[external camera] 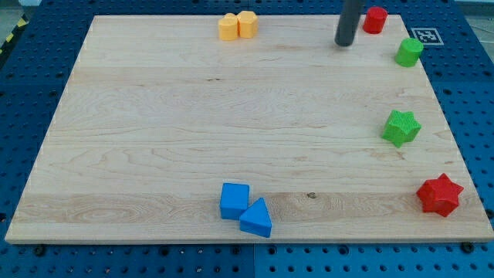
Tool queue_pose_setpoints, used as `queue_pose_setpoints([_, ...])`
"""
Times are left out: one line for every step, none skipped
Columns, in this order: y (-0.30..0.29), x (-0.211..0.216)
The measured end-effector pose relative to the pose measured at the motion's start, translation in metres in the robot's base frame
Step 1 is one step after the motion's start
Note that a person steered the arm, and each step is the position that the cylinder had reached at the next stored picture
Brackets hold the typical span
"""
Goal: Move the red circle parallel to the right of the yellow hexagon
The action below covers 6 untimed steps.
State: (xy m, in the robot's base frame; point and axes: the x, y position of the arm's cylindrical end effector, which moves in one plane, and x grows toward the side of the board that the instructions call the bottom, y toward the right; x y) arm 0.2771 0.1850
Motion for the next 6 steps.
queue_pose_setpoints([0.054,-0.026])
queue_pose_setpoints([0.076,-0.049])
queue_pose_setpoints([0.129,-0.05])
queue_pose_setpoints([0.159,-0.084])
queue_pose_setpoints([0.153,-0.086])
queue_pose_setpoints([0.086,-0.085])
